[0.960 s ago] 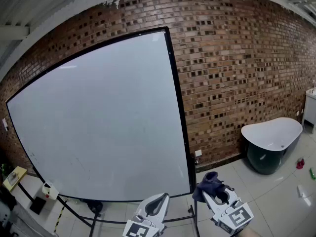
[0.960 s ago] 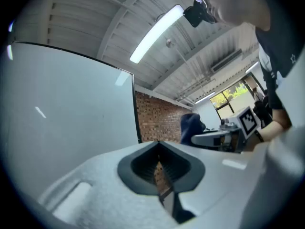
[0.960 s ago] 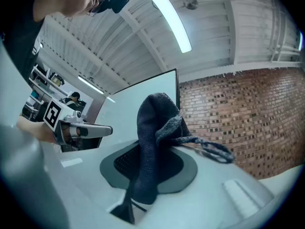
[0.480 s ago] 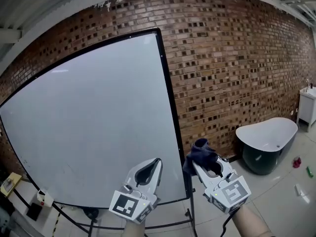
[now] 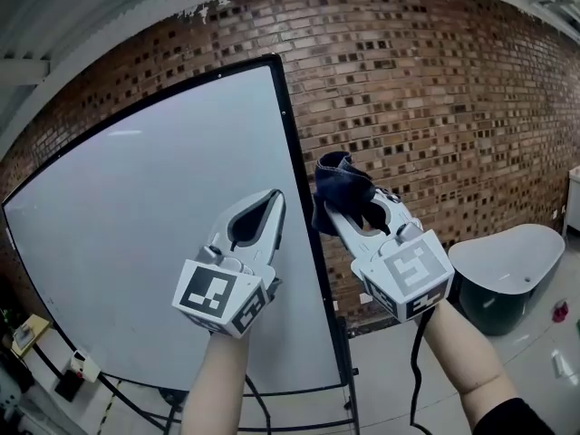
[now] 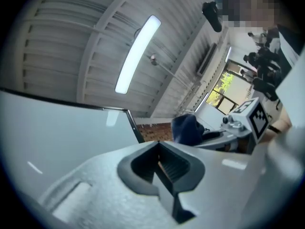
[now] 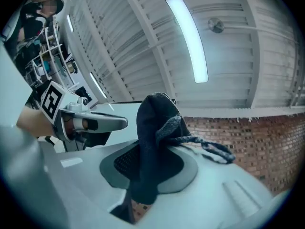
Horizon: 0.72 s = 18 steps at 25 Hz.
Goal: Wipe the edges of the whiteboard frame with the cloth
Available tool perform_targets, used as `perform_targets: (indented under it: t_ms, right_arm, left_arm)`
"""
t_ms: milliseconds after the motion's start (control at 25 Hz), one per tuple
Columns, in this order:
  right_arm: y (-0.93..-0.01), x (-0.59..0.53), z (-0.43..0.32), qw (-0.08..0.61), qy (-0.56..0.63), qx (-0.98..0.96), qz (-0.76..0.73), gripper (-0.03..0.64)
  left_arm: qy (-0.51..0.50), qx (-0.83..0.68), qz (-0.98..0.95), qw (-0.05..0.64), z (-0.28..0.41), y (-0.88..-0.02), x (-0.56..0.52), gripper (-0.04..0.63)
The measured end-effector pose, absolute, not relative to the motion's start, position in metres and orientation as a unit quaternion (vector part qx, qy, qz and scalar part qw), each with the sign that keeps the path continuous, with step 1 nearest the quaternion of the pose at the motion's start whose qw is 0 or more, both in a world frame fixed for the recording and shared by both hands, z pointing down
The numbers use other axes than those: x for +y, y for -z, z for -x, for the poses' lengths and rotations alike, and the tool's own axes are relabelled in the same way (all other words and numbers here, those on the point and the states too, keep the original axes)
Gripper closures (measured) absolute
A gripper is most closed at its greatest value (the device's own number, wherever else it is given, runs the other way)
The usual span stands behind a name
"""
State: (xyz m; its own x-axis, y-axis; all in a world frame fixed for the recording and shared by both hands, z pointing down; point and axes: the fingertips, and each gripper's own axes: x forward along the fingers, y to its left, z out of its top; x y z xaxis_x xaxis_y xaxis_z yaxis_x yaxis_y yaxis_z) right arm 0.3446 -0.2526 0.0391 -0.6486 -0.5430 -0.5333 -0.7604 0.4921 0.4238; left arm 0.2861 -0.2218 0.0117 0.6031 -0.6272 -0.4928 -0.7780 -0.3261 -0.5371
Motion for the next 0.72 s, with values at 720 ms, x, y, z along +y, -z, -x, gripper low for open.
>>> perform_targets:
  t_ms: [720]
  right_arm:
    - [0.131, -0.281, -0.329, 0.187, -0.507, 0.749, 0.384, 0.538]
  left_arm:
    - [-0.083, 0.461, 0.697, 0.543, -0.301, 0.145, -0.252, 0.591]
